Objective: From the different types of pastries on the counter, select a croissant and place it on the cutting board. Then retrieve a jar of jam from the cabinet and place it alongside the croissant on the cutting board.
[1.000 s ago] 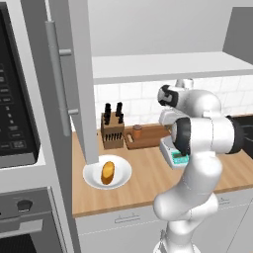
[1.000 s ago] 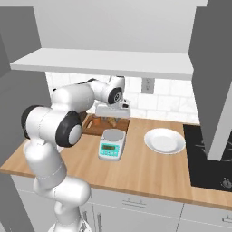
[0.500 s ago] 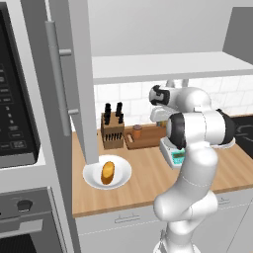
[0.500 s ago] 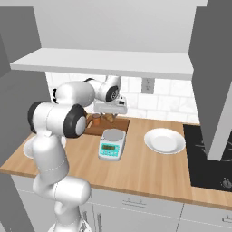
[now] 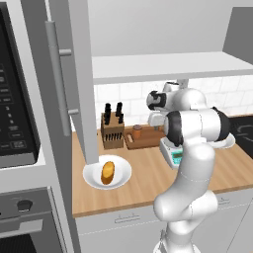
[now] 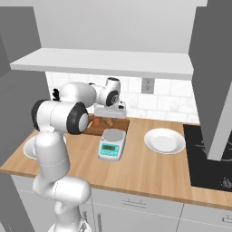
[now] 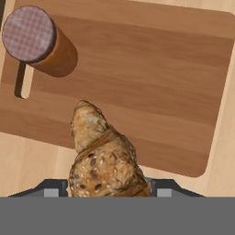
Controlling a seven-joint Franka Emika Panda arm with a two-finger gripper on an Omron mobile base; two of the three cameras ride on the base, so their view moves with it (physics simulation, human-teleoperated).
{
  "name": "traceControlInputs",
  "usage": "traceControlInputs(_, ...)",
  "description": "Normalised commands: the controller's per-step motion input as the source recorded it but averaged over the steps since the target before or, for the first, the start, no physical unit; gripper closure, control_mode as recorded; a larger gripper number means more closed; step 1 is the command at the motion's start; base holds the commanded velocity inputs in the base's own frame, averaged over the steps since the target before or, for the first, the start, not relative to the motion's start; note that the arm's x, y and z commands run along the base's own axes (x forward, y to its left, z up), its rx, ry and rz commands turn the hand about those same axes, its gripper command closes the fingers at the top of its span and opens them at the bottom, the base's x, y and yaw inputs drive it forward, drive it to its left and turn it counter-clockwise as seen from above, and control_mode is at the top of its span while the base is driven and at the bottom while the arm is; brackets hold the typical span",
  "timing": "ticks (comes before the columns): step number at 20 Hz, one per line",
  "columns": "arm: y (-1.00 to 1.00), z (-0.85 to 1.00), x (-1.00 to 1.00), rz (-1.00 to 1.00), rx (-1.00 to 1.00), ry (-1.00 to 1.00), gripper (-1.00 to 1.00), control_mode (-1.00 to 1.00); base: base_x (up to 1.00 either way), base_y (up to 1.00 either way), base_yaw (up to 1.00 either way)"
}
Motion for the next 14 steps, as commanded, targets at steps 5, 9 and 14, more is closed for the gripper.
traceControlInputs(5,0.00,-0.03,0.03,0.00,0.04,-0.04,1.00,-1.00,0.00,0.00,0.00)
traceControlInputs(9,0.00,-0.56,-0.01,0.00,0.00,-0.07,1.00,-1.00,0.00,0.00,0.00)
traceControlInputs(14,0.00,-0.04,0.07,0.00,0.01,-0.01,1.00,-1.00,0.00,0.00,0.00)
